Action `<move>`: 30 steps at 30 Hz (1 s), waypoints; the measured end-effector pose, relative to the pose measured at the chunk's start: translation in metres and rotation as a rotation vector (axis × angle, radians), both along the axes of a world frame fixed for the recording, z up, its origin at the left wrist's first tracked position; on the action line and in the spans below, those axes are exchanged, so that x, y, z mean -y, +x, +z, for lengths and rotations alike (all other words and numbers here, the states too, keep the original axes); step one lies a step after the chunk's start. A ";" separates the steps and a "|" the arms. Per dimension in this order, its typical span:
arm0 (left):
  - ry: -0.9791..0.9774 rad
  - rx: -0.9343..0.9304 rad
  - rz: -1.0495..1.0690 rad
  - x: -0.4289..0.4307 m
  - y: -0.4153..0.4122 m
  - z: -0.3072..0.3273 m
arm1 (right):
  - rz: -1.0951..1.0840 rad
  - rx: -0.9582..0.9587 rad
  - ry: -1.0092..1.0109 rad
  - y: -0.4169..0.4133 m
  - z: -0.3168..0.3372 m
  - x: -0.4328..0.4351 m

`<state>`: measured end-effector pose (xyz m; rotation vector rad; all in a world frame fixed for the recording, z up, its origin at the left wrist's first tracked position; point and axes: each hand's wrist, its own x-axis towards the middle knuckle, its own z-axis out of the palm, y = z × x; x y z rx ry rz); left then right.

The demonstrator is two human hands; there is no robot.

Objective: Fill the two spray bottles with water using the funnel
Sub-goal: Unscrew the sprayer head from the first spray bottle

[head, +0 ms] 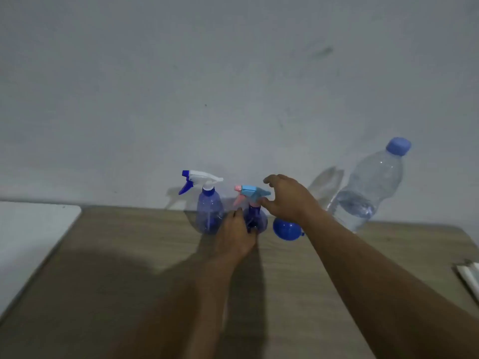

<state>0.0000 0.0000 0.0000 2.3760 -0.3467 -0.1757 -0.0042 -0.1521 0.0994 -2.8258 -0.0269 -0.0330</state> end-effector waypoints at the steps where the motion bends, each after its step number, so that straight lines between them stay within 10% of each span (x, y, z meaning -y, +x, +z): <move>1: -0.067 -0.027 0.003 0.004 0.004 -0.005 | 0.014 0.001 0.024 0.004 -0.005 -0.001; 10: -0.017 0.212 -0.099 0.013 -0.004 -0.017 | -0.059 0.008 0.231 0.002 -0.024 -0.001; 30: -0.195 -0.061 0.097 0.011 -0.203 -0.020 | -0.120 -0.008 0.462 -0.183 -0.031 0.017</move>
